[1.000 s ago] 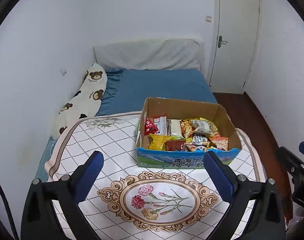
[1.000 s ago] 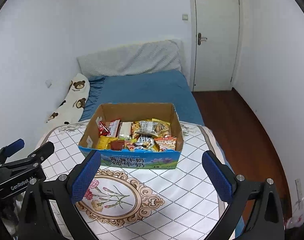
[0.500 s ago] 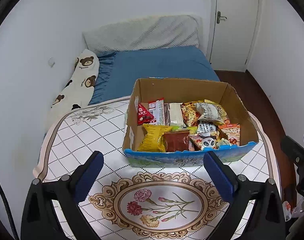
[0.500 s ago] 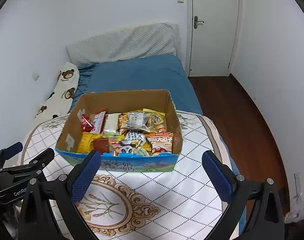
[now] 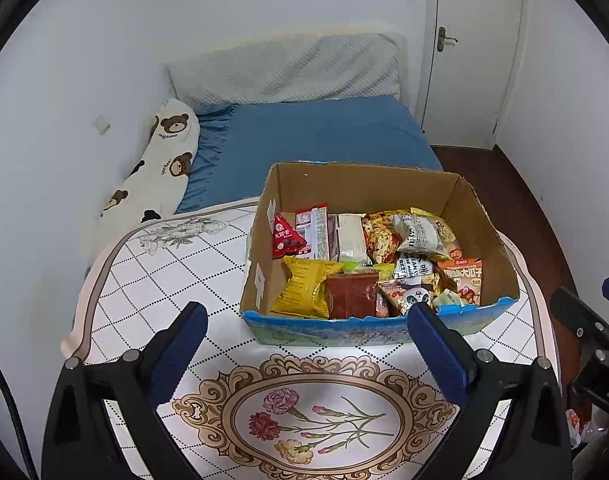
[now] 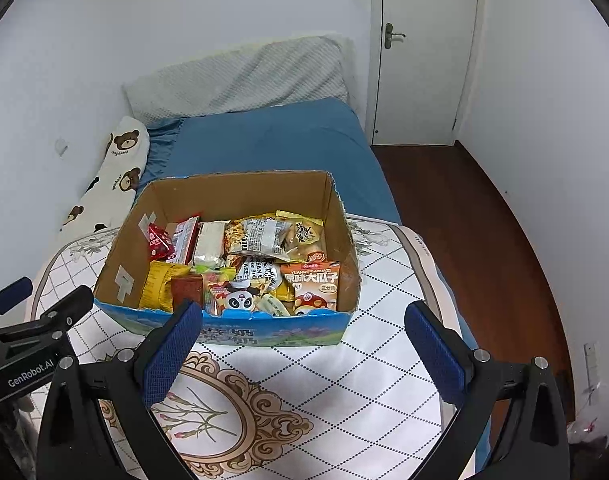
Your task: Organize snacks
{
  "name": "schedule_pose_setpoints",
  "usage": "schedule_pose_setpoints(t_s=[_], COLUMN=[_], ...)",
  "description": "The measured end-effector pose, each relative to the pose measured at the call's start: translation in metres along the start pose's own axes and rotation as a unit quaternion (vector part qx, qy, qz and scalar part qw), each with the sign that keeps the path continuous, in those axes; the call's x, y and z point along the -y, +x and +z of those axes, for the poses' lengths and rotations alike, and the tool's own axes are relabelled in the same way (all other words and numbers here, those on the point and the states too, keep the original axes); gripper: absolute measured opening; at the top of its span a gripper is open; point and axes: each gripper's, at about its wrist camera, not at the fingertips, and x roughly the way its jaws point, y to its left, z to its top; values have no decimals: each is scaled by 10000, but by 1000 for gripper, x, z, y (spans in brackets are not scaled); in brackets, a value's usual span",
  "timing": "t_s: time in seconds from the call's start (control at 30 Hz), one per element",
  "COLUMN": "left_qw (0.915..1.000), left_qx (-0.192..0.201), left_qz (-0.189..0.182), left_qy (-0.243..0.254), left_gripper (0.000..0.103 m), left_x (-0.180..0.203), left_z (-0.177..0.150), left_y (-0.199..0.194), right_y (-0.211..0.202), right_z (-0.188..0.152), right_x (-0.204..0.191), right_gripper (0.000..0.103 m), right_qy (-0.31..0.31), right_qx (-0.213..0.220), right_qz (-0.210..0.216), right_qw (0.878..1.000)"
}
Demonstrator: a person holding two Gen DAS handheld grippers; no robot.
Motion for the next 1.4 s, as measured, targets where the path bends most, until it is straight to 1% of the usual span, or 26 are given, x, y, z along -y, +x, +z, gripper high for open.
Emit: schedule_pose_setpoints(t_s=[0.27, 0.83, 1.4], left_qw=[10000, 9999, 9997], left_qx=[33, 143, 241], left_qz=[-48, -26, -38], left_qy=[17, 80, 41], left_gripper=[102, 102, 102], left_x=[2, 5, 2], left_z=[1, 0, 2], left_y=[-5, -12, -20], right_y=[-4, -15, -23], right_z=[-1, -1, -1], right_x=[0, -3, -3], right_gripper=[103, 103, 103], right_qy=[-13, -72, -125], right_qx=[34, 69, 163], right_qz=[10, 50, 46], right_qw=[10000, 9999, 9998])
